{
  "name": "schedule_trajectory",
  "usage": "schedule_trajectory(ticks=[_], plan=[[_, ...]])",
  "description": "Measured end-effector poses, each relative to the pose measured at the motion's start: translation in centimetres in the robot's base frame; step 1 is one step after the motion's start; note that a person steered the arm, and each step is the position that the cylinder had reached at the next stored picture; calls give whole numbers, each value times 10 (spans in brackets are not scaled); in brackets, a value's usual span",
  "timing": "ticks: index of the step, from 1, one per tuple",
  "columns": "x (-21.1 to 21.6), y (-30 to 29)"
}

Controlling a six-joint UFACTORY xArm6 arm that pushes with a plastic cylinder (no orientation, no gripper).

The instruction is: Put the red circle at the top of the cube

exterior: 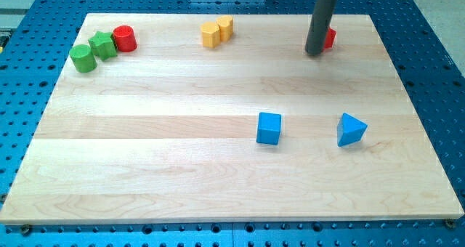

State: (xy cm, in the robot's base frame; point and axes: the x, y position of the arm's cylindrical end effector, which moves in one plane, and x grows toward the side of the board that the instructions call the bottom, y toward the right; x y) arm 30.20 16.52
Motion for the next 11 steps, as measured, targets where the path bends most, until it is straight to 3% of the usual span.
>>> schedule_trajectory(ticks=[1, 2, 3, 4, 5, 7, 8, 9, 10, 11], plan=[[-8, 24], [-44, 19], [-2, -83], [34, -254], [21, -332], [-73, -345], [-69, -403], [-4, -355], [51, -269], [65, -240]])
